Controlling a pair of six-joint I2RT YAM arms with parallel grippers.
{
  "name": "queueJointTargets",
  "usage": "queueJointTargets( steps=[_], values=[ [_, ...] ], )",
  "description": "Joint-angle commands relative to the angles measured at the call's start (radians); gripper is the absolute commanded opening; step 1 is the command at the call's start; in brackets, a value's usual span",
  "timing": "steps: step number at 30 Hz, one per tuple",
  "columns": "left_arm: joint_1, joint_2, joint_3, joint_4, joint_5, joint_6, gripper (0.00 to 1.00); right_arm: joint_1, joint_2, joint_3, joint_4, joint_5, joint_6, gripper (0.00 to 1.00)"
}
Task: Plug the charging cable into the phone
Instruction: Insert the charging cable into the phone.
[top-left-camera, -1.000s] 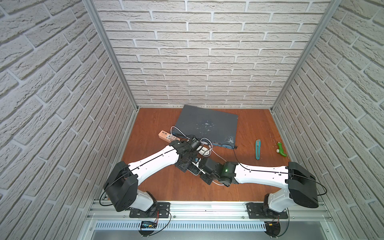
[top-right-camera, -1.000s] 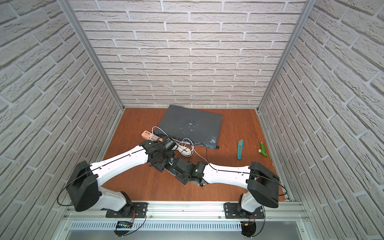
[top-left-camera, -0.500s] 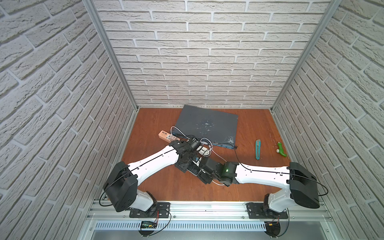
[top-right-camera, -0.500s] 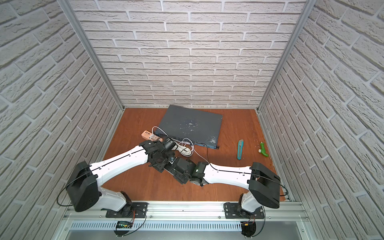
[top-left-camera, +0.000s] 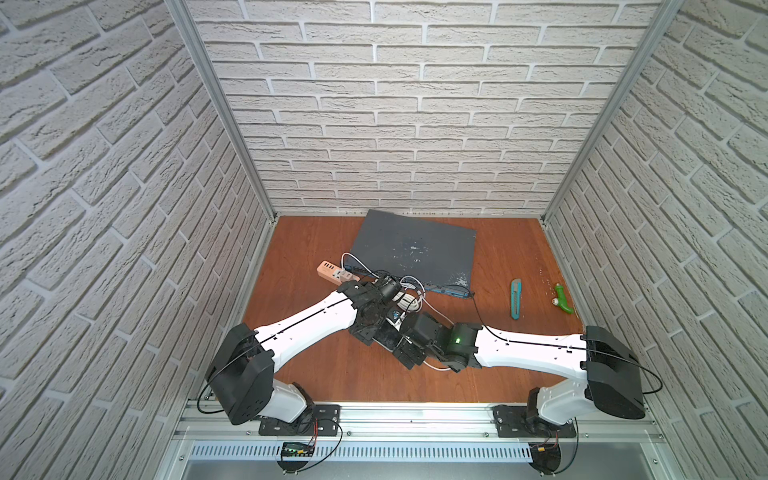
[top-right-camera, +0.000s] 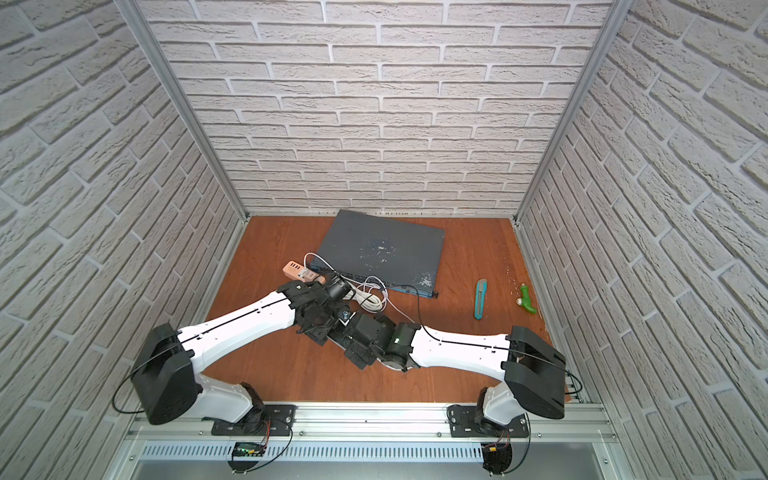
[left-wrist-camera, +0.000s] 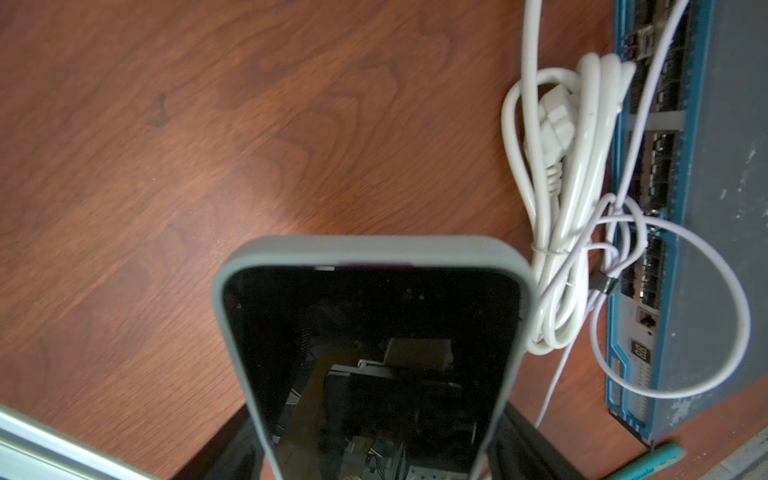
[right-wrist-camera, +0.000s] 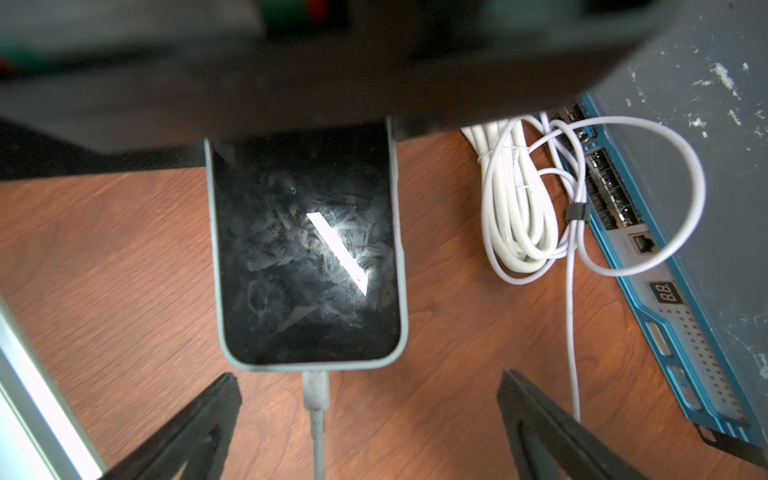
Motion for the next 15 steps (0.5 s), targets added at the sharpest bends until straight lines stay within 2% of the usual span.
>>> queueJointTargets(
  steps=[1,10,15],
  values=[
    [0.01,-0.044,-0.01,-0.031,-0.007,0.006,0.0,-0.003,-0.052,-0.015,-0.007,0.01,0.016,0.99],
    [0.021,-0.054,-0.026,-0.033,-0.007,0.006,0.0,-0.009,-0.159,-0.042,-0.031,-0.009,0.03,0.99],
    [0.029,-0.03,0.001,-0.045,0.002,0.043,0.0,-0.053,-0.235,-0.073,-0.022,-0.047,0.055,0.99]
  ],
)
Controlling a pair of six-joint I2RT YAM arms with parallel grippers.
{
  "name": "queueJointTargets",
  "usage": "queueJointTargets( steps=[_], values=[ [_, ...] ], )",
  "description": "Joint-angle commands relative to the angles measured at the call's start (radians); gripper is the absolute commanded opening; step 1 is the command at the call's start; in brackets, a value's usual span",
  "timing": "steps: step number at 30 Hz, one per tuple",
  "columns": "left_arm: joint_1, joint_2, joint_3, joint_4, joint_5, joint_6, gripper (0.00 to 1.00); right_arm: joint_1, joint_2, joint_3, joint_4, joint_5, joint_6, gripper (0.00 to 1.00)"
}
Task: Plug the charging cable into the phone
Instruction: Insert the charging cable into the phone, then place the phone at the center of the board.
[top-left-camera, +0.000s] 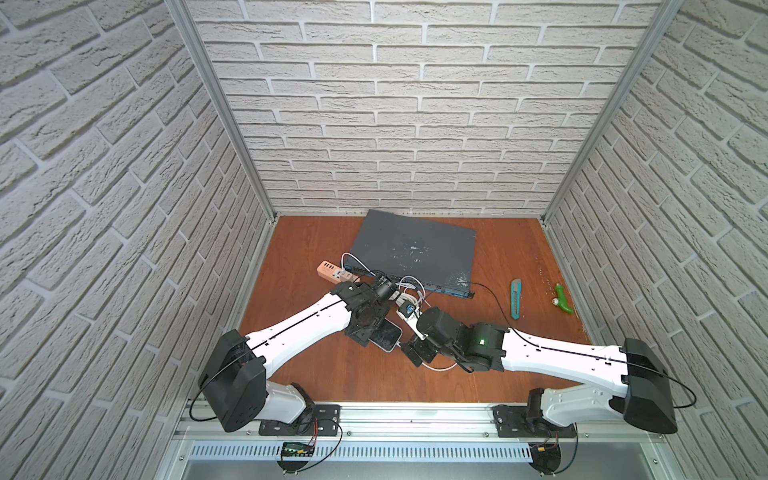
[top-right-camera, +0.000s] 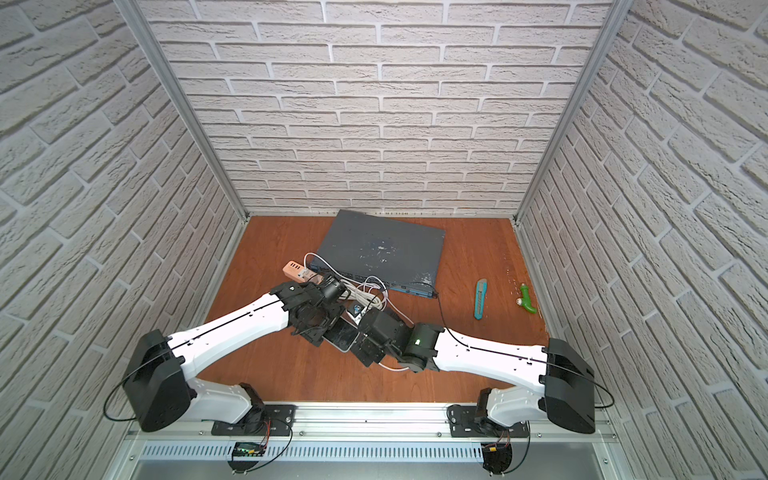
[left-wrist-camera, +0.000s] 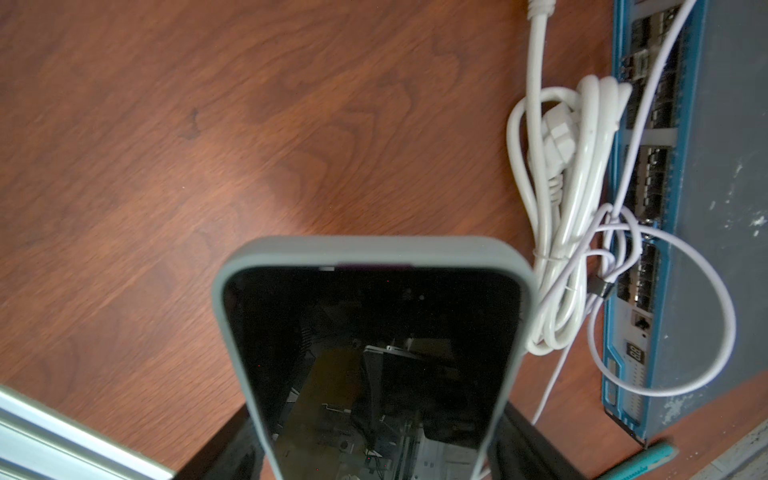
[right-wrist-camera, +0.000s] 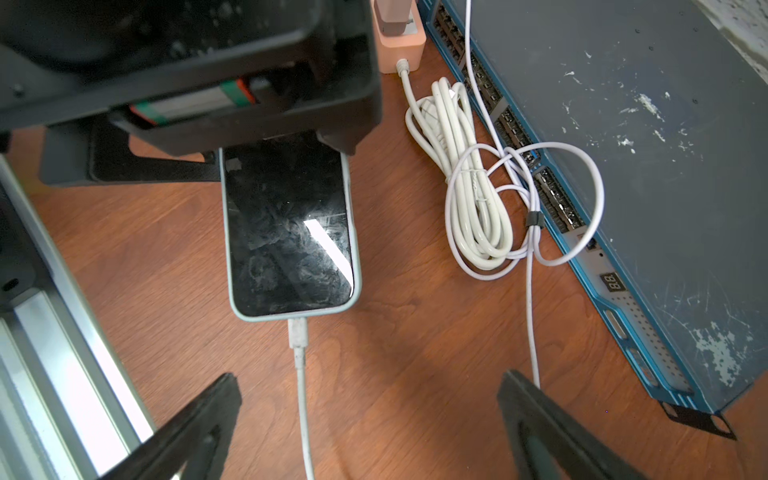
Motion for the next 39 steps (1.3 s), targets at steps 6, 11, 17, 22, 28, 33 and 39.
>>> queueJointTargets(
  steps=[6,11,17,22,28,33,39],
  values=[
    [0.018,0.046,0.05,-0.029,0.022,0.066,0.0,-0.122,-0.122,-0.067,0.016,-0.097,0.076,0.99],
    [0.023,0.094,0.131,-0.075,0.025,0.156,0.0,-0.223,-0.181,-0.102,0.019,-0.162,0.126,0.99],
    [0.061,0.154,0.237,-0.176,0.051,0.296,0.0,-0.281,-0.222,-0.127,0.013,-0.186,0.132,0.99],
    [0.092,0.18,0.259,-0.204,0.068,0.375,0.0,-0.293,-0.23,-0.138,0.019,-0.197,0.131,0.99],
    [0.101,0.206,0.246,-0.197,0.083,0.382,0.0,-0.304,-0.229,-0.142,0.022,-0.204,0.124,0.99],
    [0.1,0.214,0.208,-0.162,0.086,0.348,0.0,-0.31,-0.221,-0.149,0.026,-0.215,0.122,0.99],
    [0.107,0.228,0.18,-0.159,0.085,0.341,0.0,-0.316,-0.218,-0.161,0.029,-0.22,0.124,0.99]
  ],
)
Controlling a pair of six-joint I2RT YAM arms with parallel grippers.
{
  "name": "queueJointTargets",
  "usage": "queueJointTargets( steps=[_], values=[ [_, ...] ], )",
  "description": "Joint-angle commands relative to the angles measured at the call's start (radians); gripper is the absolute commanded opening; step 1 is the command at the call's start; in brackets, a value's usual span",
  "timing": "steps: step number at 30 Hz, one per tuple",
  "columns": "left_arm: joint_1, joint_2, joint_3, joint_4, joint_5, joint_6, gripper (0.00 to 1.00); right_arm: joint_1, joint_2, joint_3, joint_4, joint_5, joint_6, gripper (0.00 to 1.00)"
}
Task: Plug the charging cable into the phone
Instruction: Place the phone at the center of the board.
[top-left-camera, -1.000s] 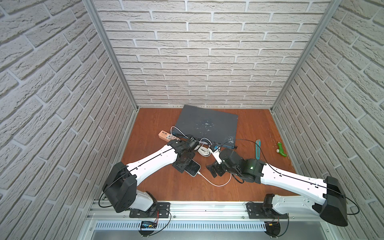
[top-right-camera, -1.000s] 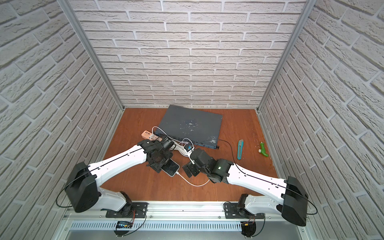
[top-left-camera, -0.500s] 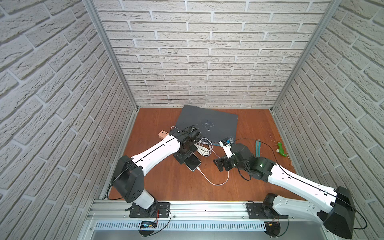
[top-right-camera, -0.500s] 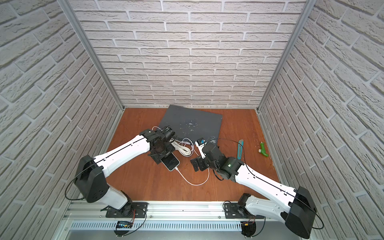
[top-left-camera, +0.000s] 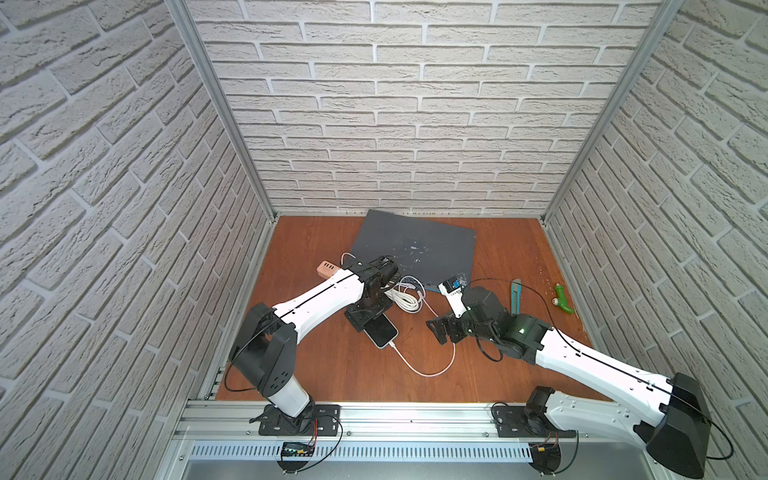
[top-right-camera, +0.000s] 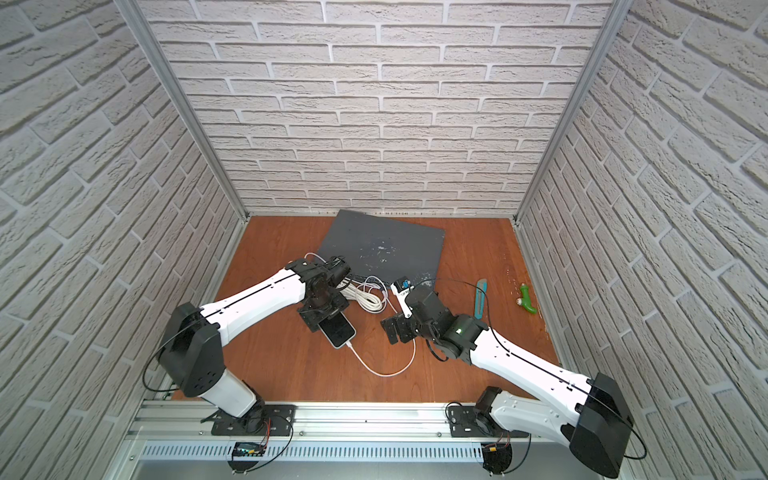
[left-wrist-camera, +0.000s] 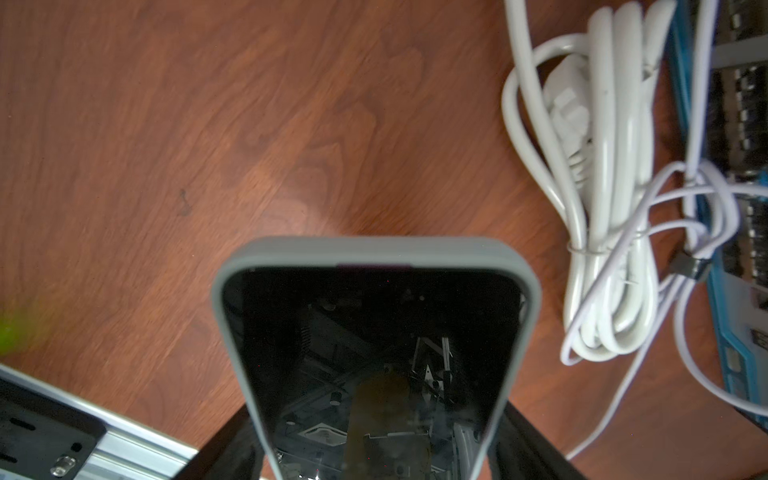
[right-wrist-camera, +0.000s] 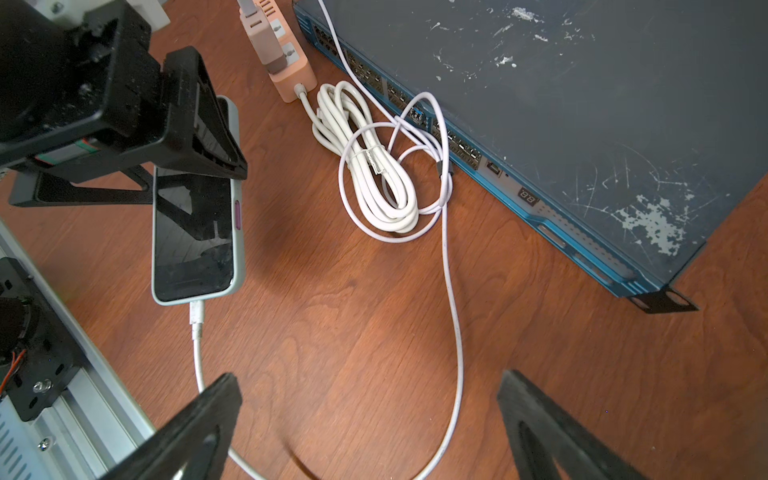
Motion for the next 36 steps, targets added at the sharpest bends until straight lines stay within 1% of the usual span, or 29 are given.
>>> queueJointTargets(
  steps=[1,9,14,20,25,32,36],
  values=[
    [0.009,-0.001,-0.027,-0.008,0.006,-0.014,0.0,-0.008,-0.003,-0.019,0.03,-0.01,0.004,0.99],
    [0.045,-0.055,-0.107,-0.005,-0.004,-0.028,0.0,-0.012,0.021,-0.021,0.048,-0.024,0.004,0.99],
    [0.097,-0.065,-0.163,0.006,-0.008,-0.013,0.0,-0.013,0.028,-0.019,0.049,-0.025,-0.001,0.99],
    [0.173,-0.037,-0.209,0.055,0.003,0.021,0.0,-0.016,0.036,-0.012,0.047,-0.027,-0.01,0.99],
    [0.192,0.009,-0.186,0.08,0.003,0.041,0.0,-0.017,0.045,-0.01,0.047,-0.03,-0.011,0.99],
    [0.2,0.115,-0.126,0.111,0.046,0.063,0.0,-0.018,0.056,-0.003,0.042,-0.032,-0.016,0.99],
    [0.201,0.15,-0.094,0.12,0.055,0.066,0.0,-0.02,0.056,-0.001,0.038,-0.031,-0.02,0.99]
  ],
)
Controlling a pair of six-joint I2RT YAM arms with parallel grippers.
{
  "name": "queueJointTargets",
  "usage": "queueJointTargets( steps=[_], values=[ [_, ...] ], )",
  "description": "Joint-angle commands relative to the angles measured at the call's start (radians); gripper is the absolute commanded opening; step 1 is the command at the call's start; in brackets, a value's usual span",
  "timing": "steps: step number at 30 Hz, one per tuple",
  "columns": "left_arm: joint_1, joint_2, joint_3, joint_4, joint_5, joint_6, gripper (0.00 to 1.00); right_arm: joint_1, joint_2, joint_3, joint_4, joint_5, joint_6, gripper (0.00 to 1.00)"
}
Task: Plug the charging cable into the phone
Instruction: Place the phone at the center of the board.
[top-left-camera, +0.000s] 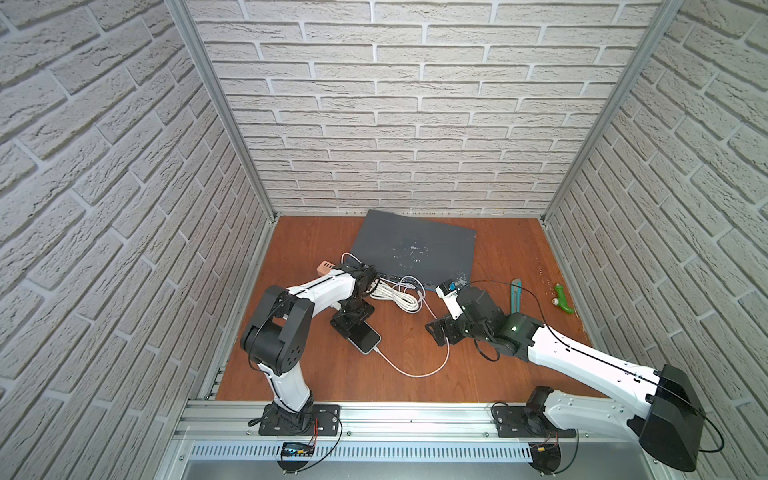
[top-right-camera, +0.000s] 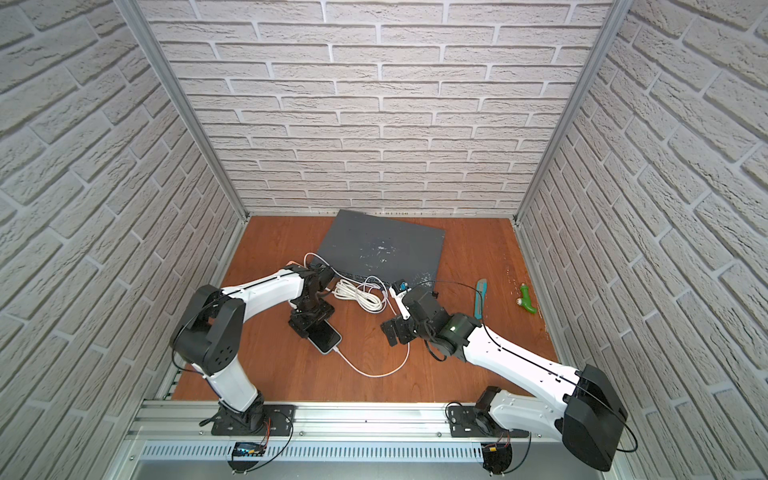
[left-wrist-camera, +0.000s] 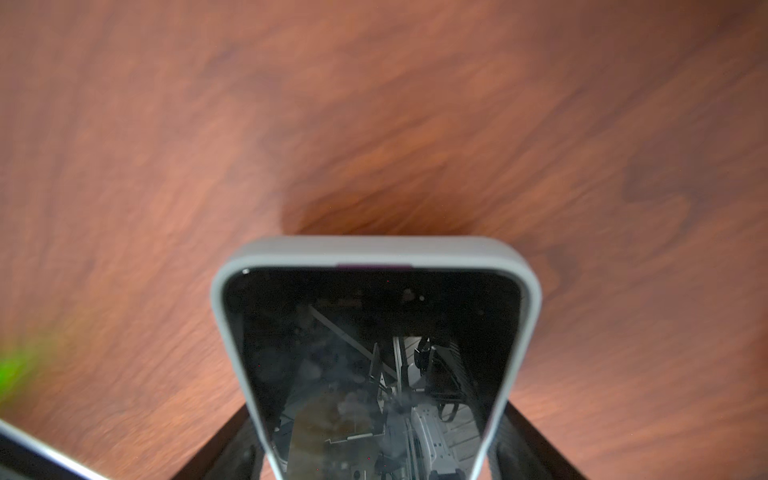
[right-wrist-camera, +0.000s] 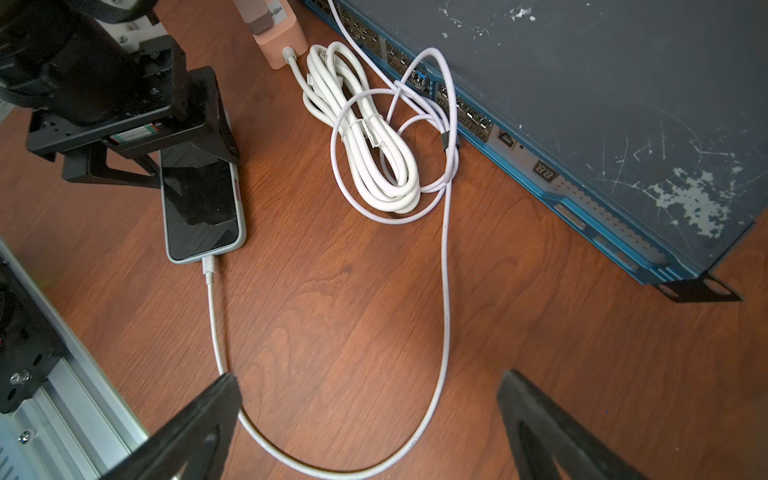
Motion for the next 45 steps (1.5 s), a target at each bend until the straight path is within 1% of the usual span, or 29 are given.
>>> queueJointTargets(
  steps=[1,11,21,30,37,43,44,45],
  values=[
    [0.007,0.016,0.046,-0.009,0.019,0.018,0.0,-0.009,0.0,0.01,0.021,-0.003,-0.016,0.99],
    [0.011,0.095,0.117,-0.005,0.038,0.039,0.0,-0.017,0.023,0.003,0.039,-0.009,-0.012,0.99],
    [0.018,0.126,0.14,0.0,0.049,0.045,0.0,-0.022,0.038,-0.003,0.055,-0.013,-0.008,0.99],
    [0.019,0.134,0.138,0.011,0.069,0.06,0.0,-0.027,0.052,-0.014,0.075,-0.015,-0.005,0.99],
    [0.018,0.114,0.106,0.04,0.087,0.063,0.0,-0.042,0.097,-0.009,0.097,-0.064,-0.017,0.99],
    [0.015,0.104,0.083,0.05,0.099,0.055,0.14,-0.045,0.153,0.016,0.095,-0.153,-0.024,0.99],
    [0.015,0.098,0.076,0.054,0.1,0.053,0.2,-0.044,0.156,0.016,0.095,-0.159,-0.024,0.99],
    [0.015,0.089,0.068,0.058,0.101,0.047,0.29,-0.044,0.16,0.016,0.093,-0.162,-0.024,0.99]
  ],
)
